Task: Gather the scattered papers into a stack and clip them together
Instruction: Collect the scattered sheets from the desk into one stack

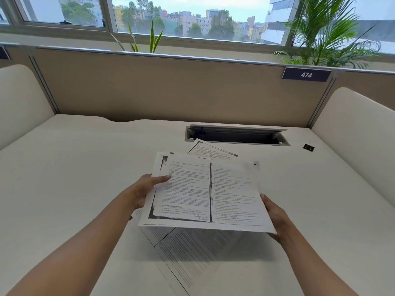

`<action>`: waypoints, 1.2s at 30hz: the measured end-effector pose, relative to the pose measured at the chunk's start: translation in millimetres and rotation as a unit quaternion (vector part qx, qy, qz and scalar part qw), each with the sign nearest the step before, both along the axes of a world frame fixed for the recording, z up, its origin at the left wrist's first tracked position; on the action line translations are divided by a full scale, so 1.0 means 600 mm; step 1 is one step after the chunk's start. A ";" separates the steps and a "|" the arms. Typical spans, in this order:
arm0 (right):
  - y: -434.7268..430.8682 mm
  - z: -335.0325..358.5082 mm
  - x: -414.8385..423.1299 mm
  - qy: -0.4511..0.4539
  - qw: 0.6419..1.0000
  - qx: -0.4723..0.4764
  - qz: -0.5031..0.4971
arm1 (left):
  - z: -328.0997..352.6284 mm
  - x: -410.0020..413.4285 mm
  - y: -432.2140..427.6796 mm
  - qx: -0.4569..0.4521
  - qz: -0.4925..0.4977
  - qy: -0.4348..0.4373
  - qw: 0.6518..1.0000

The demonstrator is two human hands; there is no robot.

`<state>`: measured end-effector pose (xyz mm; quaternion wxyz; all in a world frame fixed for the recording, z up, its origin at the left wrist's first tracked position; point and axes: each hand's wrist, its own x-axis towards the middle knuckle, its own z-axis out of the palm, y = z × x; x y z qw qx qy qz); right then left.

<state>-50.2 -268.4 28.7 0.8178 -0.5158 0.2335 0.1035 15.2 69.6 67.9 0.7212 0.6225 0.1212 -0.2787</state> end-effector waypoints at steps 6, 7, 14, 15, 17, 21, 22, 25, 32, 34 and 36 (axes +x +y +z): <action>-0.004 0.005 0.010 -0.002 0.999 -0.014 0.040 | -0.006 -0.005 0.000 -0.033 0.019 -0.019 0.999; -0.002 0.011 0.012 -0.016 0.998 -0.022 0.061 | -0.006 -0.004 0.000 -0.025 0.030 -0.042 0.998; 0.009 0.036 0.018 -0.191 0.971 -0.128 0.065 | 0.018 -0.015 -0.014 -0.023 0.068 -0.205 0.976; 0.011 0.038 0.019 -0.203 0.970 -0.126 0.044 | 0.019 -0.016 -0.016 -0.021 0.066 -0.222 0.973; 0.013 0.042 0.023 -0.232 0.963 -0.138 0.006 | 0.021 -0.019 -0.021 -0.017 0.073 -0.246 0.966; 0.013 0.033 0.018 -0.251 0.956 -0.150 0.005 | 0.009 -0.029 -0.023 -0.013 0.065 -0.263 0.962; 0.011 0.028 0.016 -0.246 0.957 -0.156 0.013 | 0.002 -0.032 -0.022 -0.016 0.057 -0.264 0.963; 0.008 0.011 0.010 -0.240 0.956 -0.167 0.034 | -0.018 -0.042 -0.020 -0.018 0.032 -0.265 0.964; 0.010 -0.006 0.006 -0.239 0.955 -0.173 0.044 | -0.036 -0.057 -0.025 -0.023 0.007 -0.271 0.962; 0.010 -0.008 0.007 -0.238 0.955 -0.174 0.039 | -0.035 -0.056 -0.028 -0.020 0.003 -0.272 0.962; 0.008 -0.006 0.008 -0.246 0.953 -0.172 0.035 | -0.034 -0.053 -0.029 -0.021 0.006 -0.275 0.961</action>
